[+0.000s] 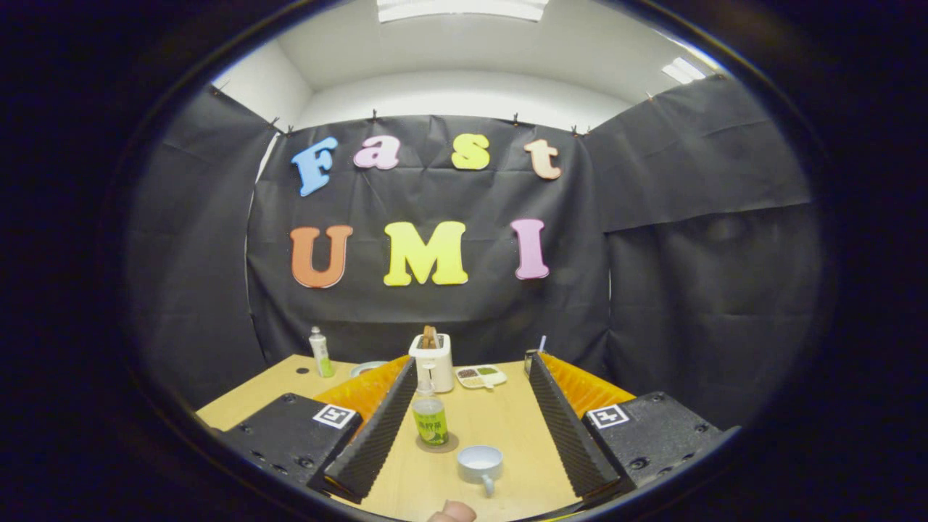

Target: Take the bottle from table, then pour the juice into the cup, finally place the bottle on the coaster

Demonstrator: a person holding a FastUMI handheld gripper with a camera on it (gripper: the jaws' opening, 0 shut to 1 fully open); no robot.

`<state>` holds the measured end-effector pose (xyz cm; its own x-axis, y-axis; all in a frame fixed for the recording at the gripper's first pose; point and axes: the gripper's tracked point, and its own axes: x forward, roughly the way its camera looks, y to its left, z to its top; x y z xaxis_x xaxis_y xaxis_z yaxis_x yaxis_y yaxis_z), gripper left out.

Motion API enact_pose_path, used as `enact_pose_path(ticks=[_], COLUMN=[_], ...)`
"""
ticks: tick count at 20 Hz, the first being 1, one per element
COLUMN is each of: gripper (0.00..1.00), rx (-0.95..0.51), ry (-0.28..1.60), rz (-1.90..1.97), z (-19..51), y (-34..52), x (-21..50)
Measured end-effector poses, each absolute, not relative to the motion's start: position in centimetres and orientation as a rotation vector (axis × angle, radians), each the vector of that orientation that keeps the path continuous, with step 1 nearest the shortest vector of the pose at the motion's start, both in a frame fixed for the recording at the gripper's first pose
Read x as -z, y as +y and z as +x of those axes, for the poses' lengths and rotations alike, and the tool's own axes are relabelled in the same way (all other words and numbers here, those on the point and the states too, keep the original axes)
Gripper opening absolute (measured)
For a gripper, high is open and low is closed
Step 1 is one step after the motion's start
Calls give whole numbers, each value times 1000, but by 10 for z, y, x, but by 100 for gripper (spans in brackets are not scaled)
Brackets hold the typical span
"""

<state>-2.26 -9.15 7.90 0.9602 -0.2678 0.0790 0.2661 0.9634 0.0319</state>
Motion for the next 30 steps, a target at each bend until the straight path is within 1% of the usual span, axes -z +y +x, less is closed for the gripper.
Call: enact_pose_path(ticks=[5, 10, 13, 19, 30], gripper=[100, 100, 100, 100, 100], rx=[267, 245, 230, 199, 176], ry=[-99, -133, -138, -51, -60], rz=[32, 5, -12, -38, -28], z=[-62, -82, -77, -47, -42], y=[-100, -95, -85, -67, -62], x=[-67, -50, -31, 10, 17])
